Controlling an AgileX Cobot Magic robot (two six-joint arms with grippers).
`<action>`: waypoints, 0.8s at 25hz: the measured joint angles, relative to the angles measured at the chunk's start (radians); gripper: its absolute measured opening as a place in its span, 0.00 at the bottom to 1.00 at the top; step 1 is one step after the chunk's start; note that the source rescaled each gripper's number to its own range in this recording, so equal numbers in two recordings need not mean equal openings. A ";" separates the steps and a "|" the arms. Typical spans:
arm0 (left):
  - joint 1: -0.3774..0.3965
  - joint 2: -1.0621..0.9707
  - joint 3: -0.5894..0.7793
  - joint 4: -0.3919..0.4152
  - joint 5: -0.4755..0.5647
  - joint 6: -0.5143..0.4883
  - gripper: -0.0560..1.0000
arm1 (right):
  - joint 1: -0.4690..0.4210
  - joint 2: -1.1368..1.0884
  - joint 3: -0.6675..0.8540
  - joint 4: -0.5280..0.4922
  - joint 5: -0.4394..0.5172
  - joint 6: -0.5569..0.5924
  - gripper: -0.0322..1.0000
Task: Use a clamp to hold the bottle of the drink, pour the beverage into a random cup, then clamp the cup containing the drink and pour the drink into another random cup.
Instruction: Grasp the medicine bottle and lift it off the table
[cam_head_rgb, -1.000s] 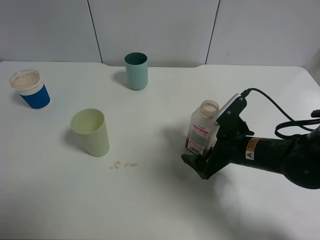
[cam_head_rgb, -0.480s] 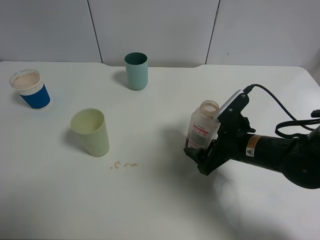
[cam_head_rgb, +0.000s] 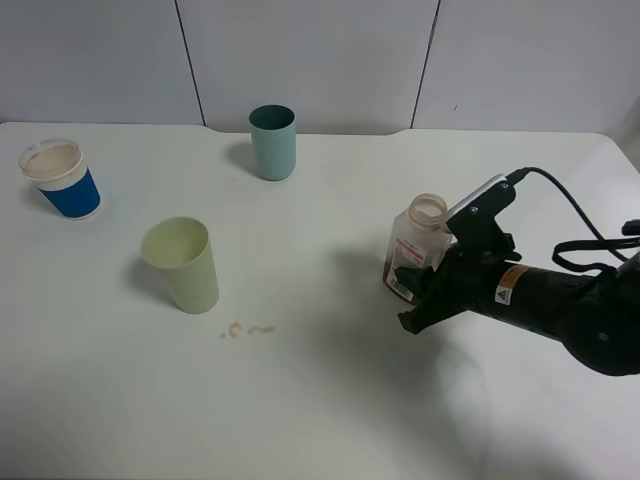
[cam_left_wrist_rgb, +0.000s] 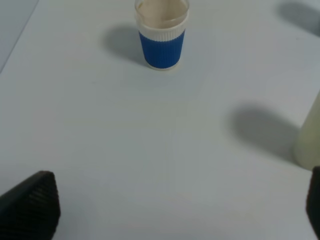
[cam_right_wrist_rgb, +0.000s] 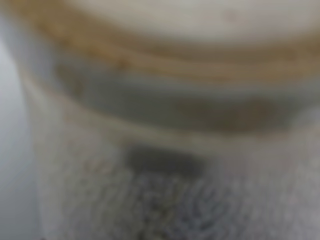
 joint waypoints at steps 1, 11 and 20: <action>0.000 0.000 0.000 0.000 0.000 0.000 1.00 | 0.000 0.000 0.000 0.016 0.000 0.000 0.05; 0.000 0.000 0.000 0.000 0.000 0.001 1.00 | 0.000 0.000 0.000 0.063 -0.013 -0.041 0.05; 0.000 0.000 0.000 0.000 0.000 0.000 1.00 | 0.000 0.000 0.001 0.070 -0.062 -0.086 0.05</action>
